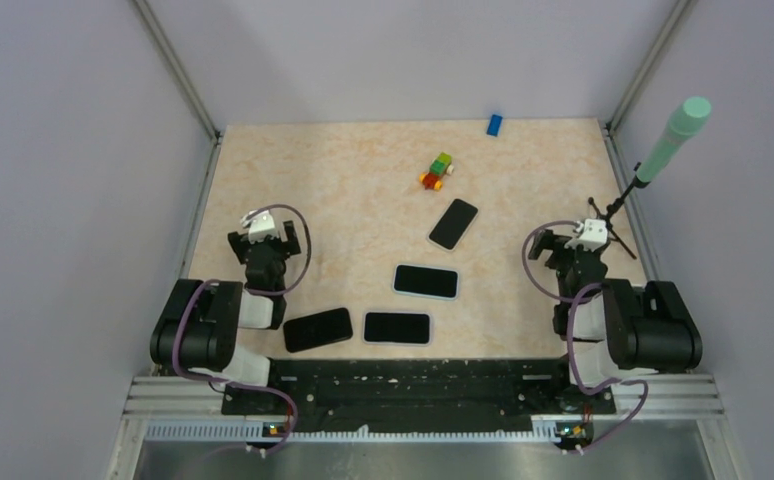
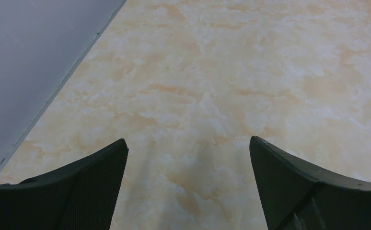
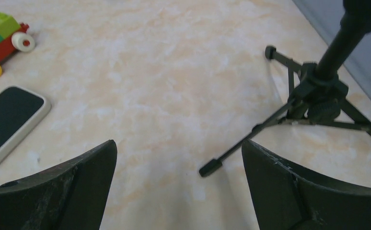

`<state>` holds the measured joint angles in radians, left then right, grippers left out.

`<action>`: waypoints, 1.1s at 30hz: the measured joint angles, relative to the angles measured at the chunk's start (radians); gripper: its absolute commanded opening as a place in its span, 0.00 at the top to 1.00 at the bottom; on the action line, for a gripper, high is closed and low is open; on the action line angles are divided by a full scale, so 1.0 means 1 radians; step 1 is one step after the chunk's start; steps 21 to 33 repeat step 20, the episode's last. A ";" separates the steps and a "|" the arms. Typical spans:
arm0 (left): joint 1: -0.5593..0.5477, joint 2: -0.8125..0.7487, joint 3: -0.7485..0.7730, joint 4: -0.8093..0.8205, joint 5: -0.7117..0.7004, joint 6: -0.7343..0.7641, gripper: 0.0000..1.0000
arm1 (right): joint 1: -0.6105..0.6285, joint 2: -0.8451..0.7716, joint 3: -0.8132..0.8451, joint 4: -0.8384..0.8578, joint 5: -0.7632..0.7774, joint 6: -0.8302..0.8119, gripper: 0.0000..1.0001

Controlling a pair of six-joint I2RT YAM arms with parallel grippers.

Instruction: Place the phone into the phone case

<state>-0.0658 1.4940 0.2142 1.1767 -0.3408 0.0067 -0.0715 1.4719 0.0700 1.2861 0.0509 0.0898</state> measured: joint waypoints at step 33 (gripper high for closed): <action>0.014 0.000 0.034 -0.056 -0.008 -0.031 0.01 | 0.006 -0.007 0.082 -0.080 -0.106 -0.030 0.01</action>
